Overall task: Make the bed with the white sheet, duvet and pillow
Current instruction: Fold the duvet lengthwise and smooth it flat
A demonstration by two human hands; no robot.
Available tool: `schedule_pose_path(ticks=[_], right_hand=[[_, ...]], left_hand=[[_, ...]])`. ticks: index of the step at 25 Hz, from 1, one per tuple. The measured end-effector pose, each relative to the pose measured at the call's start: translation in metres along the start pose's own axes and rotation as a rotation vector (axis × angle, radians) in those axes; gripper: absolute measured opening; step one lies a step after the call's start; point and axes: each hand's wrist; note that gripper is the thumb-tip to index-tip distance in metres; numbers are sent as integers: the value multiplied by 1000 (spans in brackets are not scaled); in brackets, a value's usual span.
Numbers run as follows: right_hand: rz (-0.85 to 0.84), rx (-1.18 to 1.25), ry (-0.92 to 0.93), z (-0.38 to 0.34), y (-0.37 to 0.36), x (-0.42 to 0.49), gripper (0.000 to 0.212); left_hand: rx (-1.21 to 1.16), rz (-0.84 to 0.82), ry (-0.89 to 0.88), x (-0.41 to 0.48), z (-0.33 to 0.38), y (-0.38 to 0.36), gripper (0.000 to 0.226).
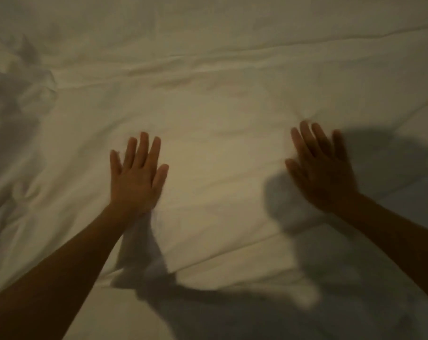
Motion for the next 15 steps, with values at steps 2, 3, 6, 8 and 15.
schedule_pose_path(ticks=[2,3,6,8,15], right_hand=[[35,52,43,-39,6,-34,59],[13,91,115,-64,4,-54,57],[6,265,179,-95,6,-70,51],[118,264,153,-79,8,-39,51],[-166,130,36,4,22,100,63]], left_hand=[[-35,-71,-59,-34,15,2,63],[-41,-97,-116,-55,25,-1,63],[-98,-165,-146,-73,34,-1,66],[-147,-131,-139,-45,28,8,67],[101,-89,-81,78,26,38,72]])
Point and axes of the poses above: each hand's wrist, its own x-axis towards the middle knuckle, its own y-axis out of the back of the hand, z = x × y, and after that the axes turned 11 degrees about y, right-handed
